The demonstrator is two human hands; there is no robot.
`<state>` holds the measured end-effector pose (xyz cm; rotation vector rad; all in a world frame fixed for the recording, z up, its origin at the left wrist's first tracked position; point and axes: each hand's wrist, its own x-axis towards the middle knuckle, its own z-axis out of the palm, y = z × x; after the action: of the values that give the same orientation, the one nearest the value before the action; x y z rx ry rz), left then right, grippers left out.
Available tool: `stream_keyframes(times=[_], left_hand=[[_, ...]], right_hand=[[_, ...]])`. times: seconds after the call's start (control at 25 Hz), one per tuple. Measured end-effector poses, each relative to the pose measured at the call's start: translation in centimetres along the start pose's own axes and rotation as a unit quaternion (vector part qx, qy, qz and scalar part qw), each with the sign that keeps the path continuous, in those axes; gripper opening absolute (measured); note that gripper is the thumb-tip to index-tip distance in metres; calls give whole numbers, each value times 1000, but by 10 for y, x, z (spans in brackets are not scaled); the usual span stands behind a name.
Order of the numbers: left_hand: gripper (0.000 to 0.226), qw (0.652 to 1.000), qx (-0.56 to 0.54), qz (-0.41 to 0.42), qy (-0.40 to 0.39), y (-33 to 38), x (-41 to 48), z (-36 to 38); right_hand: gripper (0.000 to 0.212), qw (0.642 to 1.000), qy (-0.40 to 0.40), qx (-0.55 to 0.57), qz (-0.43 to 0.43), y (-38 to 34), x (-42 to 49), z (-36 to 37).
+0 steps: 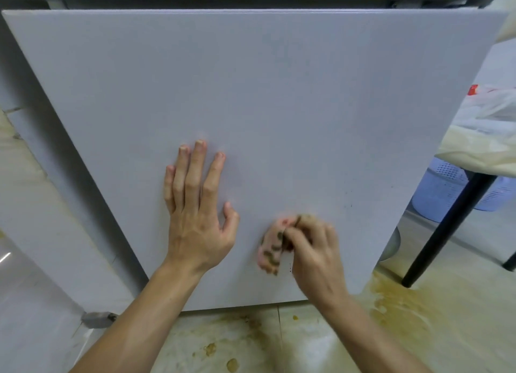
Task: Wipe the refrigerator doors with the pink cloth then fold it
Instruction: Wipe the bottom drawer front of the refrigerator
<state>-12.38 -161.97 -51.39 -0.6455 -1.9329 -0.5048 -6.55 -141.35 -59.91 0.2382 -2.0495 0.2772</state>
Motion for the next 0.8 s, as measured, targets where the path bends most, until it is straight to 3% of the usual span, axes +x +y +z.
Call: stream_keyframes(times=[0.16,0.32,0.4,0.56,0.64,0.72,0.8], left_hand=[[83,1000,-20,11,-13,12,3,4],[77,999,-34,2,0,26,15,8],[75,999,-38,-1,-1,35,17,13],[70,998,-54,-7,-23,45,9,23],[70,999,-43,-2,-28,45,7,27],[70,999,-28,-5,-21,47,7,30],[70,1000,-25,-6,-4,51,8,31]], right_hand=[[31,982,178,1,64,7,134,-67],[27,973,220,-12,61,16,155,-73],[29,981,187,-11,52,24,101,-46],[22,998,27,-46,29,59,-29,-11],[37,997,-20,-74,21,72,-53,-13],[60,996,-40,-77,27,74,-47,-20],[61,996,-1,-58,70,64,-13,-34]])
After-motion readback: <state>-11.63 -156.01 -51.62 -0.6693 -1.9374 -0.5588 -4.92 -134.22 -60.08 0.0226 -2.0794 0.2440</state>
